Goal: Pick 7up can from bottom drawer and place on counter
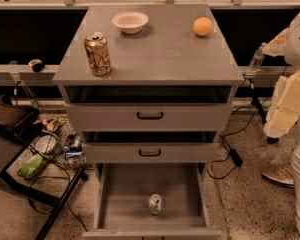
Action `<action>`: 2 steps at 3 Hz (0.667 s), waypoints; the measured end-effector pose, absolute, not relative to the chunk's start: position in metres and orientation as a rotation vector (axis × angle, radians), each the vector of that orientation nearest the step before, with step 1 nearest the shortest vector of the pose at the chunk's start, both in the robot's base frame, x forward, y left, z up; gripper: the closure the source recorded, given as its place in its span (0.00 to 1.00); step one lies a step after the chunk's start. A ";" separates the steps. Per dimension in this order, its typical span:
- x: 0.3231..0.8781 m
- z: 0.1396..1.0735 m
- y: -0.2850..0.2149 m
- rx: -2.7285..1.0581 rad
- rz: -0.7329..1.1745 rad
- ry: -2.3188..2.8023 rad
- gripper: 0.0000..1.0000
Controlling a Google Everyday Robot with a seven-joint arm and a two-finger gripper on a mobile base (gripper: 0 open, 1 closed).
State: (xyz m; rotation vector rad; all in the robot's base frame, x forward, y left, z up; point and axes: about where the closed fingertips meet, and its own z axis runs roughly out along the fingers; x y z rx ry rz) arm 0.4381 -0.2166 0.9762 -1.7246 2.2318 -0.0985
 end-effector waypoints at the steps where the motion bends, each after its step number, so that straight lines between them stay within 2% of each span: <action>1: 0.438 0.976 -0.217 -1.724 -0.098 2.232 0.00; 2: 0.440 0.949 -0.207 -1.677 -0.039 2.222 0.00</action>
Offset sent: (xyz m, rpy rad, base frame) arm 0.0120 0.0432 -0.1353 0.2892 0.0013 -0.0692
